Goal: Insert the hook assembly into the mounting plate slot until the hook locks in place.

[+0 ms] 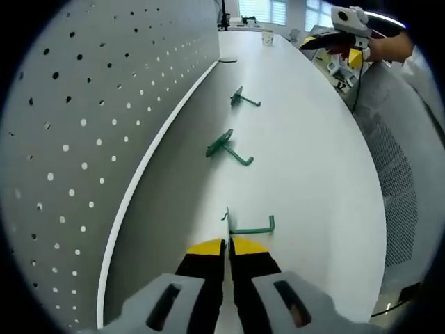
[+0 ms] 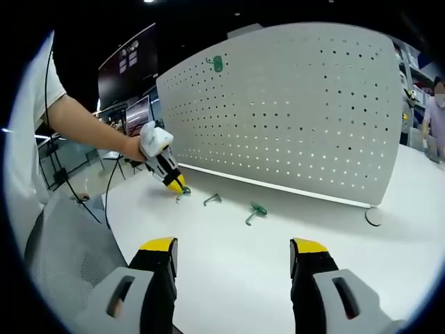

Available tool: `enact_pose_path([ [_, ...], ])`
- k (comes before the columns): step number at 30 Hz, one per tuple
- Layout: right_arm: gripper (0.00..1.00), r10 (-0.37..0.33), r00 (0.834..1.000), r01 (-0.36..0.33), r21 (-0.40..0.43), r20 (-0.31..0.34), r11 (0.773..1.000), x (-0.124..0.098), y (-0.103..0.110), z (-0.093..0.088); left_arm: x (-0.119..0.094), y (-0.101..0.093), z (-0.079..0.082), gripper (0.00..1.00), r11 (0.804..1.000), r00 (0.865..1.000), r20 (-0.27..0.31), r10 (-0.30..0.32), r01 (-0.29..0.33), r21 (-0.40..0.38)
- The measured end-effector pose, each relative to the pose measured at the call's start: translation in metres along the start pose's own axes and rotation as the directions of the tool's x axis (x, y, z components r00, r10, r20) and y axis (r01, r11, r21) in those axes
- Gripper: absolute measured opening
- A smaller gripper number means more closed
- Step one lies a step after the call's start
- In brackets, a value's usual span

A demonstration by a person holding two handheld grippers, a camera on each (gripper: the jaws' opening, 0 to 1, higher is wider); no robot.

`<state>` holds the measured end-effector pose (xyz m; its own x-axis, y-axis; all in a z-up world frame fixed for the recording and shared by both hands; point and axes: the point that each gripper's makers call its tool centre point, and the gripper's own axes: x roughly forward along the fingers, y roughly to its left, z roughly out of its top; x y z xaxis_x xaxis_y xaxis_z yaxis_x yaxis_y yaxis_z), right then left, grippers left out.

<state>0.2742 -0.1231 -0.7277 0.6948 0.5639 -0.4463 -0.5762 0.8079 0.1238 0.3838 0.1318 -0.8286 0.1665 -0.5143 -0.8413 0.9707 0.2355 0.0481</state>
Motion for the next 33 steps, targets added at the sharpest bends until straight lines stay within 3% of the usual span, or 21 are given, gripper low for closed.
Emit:
enact_pose_path([
  [2, 0.64, -0.001, 1.000, 0.001, 0.000, 0.002, 1.000, 0.000, 0.001, 0.001, -0.001, -0.002, 0.003, 0.02, 1.000, 1.000, 0.025, 0.003, -0.004, 0.029],
  [4, 0.64, -0.001, 1.000, 0.001, 0.009, 0.006, 1.000, 0.000, 0.000, 0.001, -0.005, -0.005, 0.014, 0.02, 1.000, 0.995, 0.095, -0.002, 0.003, -0.010],
  [7, 0.64, -0.005, 1.000, 0.005, 0.009, 0.007, 1.000, -0.001, -0.001, 0.002, -0.007, -0.002, 0.014, 0.02, 1.000, 0.996, 0.088, 0.017, -0.015, -0.026],
  [12, 0.64, -0.003, 1.000, 0.003, 0.009, 0.014, 1.000, -0.001, 0.000, 0.003, -0.012, -0.003, 0.025, 0.02, 0.999, 0.989, 0.143, 0.037, -0.033, -0.032],
  [17, 0.64, -0.006, 1.000, 0.005, 0.011, 0.024, 1.000, -0.001, 0.000, 0.005, -0.017, 0.000, 0.029, 0.02, 0.996, 0.984, 0.160, 0.077, -0.071, -0.046],
  [24, 0.64, -0.005, 1.000, 0.005, 0.008, 0.028, 1.000, -0.001, -0.001, 0.006, -0.022, 0.002, 0.037, 0.02, 0.992, 0.973, 0.204, 0.109, -0.094, -0.083],
  [33, 0.64, 0.000, 0.999, 0.000, -0.006, 0.041, 1.000, -0.002, 0.002, 0.010, -0.033, 0.007, 0.048, 0.02, 0.985, 0.954, 0.250, 0.168, -0.156, -0.070],
])
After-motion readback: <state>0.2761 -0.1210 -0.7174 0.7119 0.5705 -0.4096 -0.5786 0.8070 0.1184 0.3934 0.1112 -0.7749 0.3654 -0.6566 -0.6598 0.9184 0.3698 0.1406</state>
